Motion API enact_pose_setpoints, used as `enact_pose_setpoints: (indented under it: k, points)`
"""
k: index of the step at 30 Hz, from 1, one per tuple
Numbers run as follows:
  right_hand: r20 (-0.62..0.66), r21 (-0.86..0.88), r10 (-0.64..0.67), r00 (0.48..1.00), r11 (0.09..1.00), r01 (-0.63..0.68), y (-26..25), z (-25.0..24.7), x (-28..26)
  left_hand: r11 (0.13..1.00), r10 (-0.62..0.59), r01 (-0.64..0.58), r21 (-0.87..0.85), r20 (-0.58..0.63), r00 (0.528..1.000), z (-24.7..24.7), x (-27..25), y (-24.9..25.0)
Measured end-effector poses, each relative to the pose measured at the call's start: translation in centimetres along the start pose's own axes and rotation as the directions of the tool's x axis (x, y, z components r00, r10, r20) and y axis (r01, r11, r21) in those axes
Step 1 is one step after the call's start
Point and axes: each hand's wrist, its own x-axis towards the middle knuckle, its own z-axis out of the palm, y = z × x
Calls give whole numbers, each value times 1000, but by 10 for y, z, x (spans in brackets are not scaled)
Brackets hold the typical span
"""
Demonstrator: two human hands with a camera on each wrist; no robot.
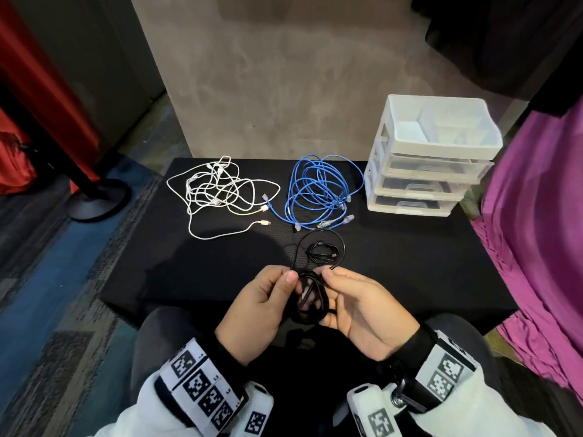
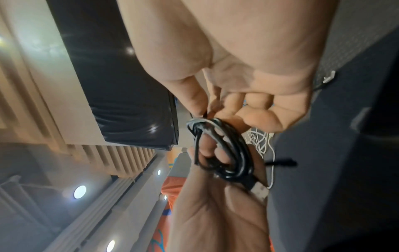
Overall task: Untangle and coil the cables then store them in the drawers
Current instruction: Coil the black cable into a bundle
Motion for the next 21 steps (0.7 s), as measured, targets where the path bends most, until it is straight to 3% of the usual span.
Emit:
enact_pose_setpoints:
  k: [5,9,13,17,21]
  points:
    - [126,1,7,992,1000,-7,4,6,-4,959,174,-157,234,-53,983,4,6,0]
    - [50,-145,-55,997,988,62,8,5,2,925,244,-207,319,-79,967,4,8,2]
    - [-4,-614,-237,971,767,185,7,-3,7,881,313,-252,400,-92,945,-4,10,5]
    - [-71,-683,-213,975,722,108,16,-11,6,895,297,-237,377,-110,948,-10,14,11]
    - [-108,-764,-322,941,632,129,3,-37,-6,848,344,-152,507,-309,887,-56,32,18]
